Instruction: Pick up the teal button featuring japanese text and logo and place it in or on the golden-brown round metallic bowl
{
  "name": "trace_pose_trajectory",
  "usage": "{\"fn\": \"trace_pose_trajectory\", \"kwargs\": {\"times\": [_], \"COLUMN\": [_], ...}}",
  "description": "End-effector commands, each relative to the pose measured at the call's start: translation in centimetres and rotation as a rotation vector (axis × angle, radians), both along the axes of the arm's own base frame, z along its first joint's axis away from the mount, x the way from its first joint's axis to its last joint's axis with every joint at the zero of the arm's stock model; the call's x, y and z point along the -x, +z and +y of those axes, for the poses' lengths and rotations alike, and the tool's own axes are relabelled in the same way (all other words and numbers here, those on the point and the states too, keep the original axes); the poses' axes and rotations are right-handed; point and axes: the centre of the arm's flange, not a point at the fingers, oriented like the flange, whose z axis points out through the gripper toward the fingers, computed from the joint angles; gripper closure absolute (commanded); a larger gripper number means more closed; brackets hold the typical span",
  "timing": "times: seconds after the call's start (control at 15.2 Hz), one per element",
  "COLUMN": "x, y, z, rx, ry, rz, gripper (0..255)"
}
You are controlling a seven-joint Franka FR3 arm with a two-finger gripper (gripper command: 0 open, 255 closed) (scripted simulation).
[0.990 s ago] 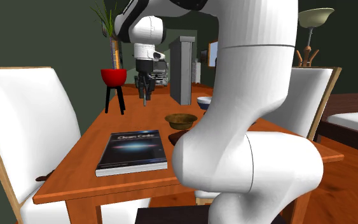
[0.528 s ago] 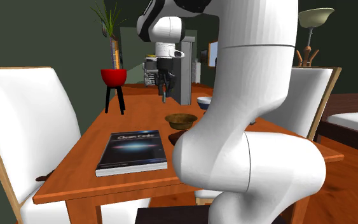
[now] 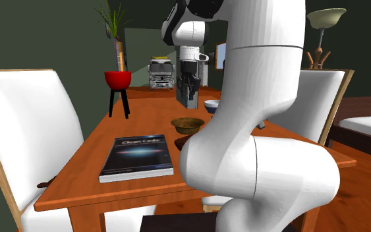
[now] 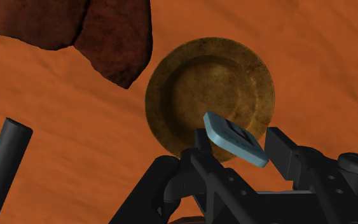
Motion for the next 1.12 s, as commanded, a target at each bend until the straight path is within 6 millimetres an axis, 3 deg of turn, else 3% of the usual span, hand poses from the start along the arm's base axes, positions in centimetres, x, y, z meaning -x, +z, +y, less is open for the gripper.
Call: {"fn": "trace_pose_trajectory", "kwargs": {"times": [0.0, 0.86, 1.06], "x": [-0.1, -0.1, -0.1], "y": [-0.9, -7.9, -7.9], "z": [-0.3, -0.3, -0.3], "rx": [0.0, 0.0, 0.0], "ry": [0.001, 0.001, 0.001], "rz": [-0.001, -0.001, -0.001], "gripper": [255, 255, 255]}}
